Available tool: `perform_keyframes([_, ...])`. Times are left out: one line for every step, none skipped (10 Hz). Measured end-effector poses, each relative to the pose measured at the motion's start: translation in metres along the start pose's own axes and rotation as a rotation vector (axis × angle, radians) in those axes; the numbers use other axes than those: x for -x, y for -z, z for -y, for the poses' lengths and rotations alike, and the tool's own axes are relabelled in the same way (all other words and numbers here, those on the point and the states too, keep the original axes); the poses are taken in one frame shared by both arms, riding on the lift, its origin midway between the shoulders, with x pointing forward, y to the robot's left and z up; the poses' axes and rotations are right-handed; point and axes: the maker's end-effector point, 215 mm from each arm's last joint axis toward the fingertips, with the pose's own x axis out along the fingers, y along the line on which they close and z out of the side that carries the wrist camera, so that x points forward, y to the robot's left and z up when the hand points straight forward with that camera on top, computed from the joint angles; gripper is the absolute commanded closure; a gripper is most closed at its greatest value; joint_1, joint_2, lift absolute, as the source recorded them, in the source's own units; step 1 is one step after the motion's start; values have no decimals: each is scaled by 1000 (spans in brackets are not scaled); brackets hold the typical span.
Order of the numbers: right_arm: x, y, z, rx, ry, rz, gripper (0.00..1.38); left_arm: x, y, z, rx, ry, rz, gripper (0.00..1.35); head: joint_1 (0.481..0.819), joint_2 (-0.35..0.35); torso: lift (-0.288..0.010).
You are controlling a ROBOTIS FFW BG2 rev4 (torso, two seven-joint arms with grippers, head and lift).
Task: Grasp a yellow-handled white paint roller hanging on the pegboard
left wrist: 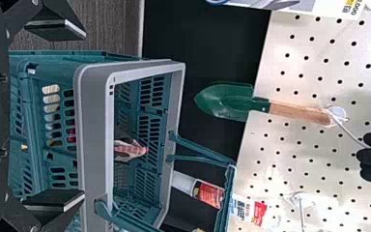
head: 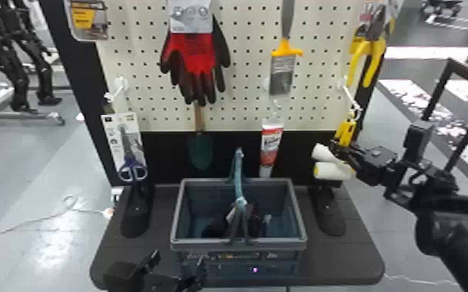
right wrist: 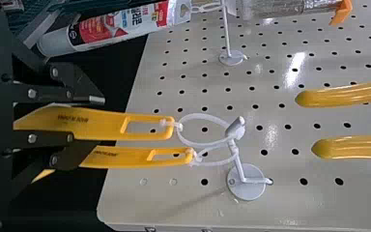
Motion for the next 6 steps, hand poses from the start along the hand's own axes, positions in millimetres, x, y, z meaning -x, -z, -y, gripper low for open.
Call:
perform_keyframes([0, 0, 1, 0, 1, 1, 1299, 0, 0, 0, 0, 0, 0, 147, 549, 0, -100])
perform_keyframes([1, 0, 1, -1, 1, 1, 1299, 0, 0, 0, 0, 1, 0, 147, 549, 0, -100])
perform_keyframes([1, -1, 1, 0, 2, 1, 1299, 0, 0, 0, 0, 1, -1, 147, 549, 0, -100])
perform_keyframes([1, -1, 1, -1, 2, 3, 1299, 0, 0, 0, -1, 1, -1, 147, 549, 0, -100])
perform_keyframes([2, 0, 1, -4, 4, 3, 1299, 0, 0, 0, -2, 2, -1, 147, 549, 0, -100])
perform_keyframes([3, 1, 1, -8, 7, 4, 1299, 0, 0, 0, -2, 2, -1, 147, 549, 0, -100])
